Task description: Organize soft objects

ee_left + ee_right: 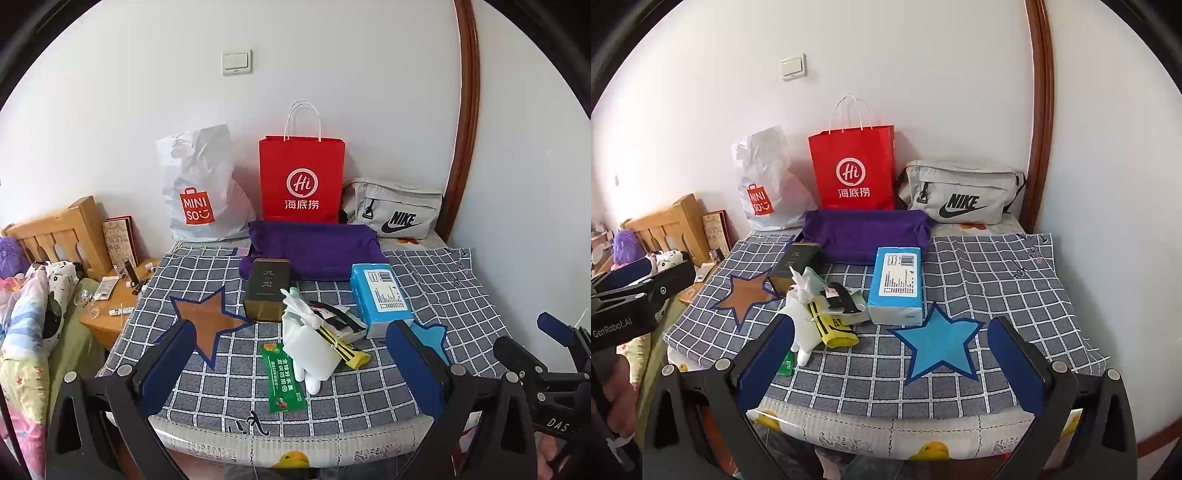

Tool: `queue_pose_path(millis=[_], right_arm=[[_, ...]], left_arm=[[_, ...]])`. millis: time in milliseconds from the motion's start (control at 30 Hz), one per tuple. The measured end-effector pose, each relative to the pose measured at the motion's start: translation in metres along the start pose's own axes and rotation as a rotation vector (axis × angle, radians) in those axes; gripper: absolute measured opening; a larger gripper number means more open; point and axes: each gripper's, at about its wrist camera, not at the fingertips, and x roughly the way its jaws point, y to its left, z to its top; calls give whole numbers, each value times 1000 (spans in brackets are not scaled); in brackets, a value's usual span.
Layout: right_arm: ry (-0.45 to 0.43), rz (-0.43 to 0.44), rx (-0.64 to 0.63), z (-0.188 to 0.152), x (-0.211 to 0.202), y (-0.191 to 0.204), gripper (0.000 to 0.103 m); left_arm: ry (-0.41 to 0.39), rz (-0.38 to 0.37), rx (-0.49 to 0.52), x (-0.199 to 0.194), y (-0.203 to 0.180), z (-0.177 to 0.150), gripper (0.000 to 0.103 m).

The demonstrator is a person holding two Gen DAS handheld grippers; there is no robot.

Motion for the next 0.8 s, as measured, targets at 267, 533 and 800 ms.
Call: queue_pose_path(millis=[267, 533, 800], right_arm=[[-8, 5, 10, 0, -4, -2, 103], [-17, 13, 24, 0, -8, -2, 103], [-20, 23, 28, 1, -10, -2, 103]], left_arm=[[-16, -2, -4, 0, 0, 0, 103], [-15, 0, -9, -3, 0, 2, 103], [-23, 8, -16, -8, 6, 3, 103]])
